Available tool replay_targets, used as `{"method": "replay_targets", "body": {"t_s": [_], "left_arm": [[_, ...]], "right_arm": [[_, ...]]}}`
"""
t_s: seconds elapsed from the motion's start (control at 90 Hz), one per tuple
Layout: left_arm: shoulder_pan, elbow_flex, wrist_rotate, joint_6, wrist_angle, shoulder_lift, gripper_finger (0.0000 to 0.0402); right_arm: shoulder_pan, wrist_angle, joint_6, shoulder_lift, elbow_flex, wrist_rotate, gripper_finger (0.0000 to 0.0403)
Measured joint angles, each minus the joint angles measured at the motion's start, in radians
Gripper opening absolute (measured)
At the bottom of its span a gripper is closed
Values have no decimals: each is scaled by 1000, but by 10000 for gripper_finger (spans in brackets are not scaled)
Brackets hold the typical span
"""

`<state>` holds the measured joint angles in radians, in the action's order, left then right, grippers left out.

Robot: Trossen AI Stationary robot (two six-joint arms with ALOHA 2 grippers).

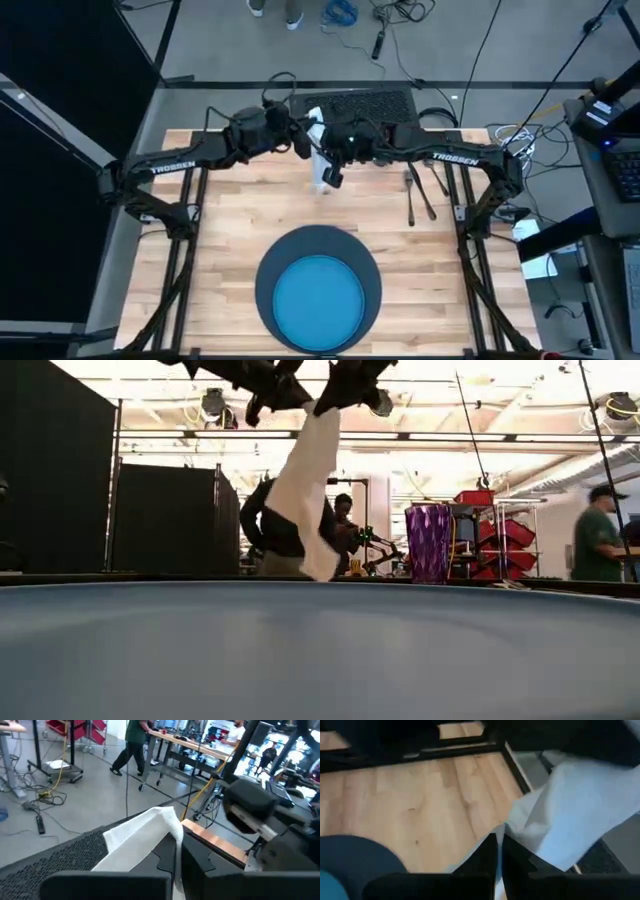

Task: Set table place
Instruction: Fold the table napkin

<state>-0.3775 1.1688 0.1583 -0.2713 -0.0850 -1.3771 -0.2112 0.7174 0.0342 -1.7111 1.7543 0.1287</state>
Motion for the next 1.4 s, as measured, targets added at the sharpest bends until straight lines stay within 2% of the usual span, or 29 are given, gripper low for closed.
{"method": "replay_targets", "body": {"t_s": [0.211, 0.522, 0.767, 0.956, 1.044, 1.211, 1.4], "left_arm": [[-18, 56, -5, 15, 116, 0, 0], [-16, 55, -6, -9, 267, -19, 0], [-16, 55, -27, -6, 349, -14, 0], [-26, 55, -46, 2, 343, -13, 0], [-36, 55, -47, 9, 402, -12, 0], [-40, 55, -42, 20, 489, 2, 0], [-46, 54, 41, 43, 544, 78, 0]], "right_arm": [[-35, 152, 10, 3, 121, -50, 0], [-29, 199, -12, -14, 120, -104, 0], [-31, 194, -11, -16, 120, -70, 0], [-39, 174, -12, -17, 120, -77, 0], [-37, 155, -13, -22, 120, -87, 0], [-33, 73, -10, -61, 120, -165, 0], [-39, 35, 0, -106, 119, -257, 0]]}}
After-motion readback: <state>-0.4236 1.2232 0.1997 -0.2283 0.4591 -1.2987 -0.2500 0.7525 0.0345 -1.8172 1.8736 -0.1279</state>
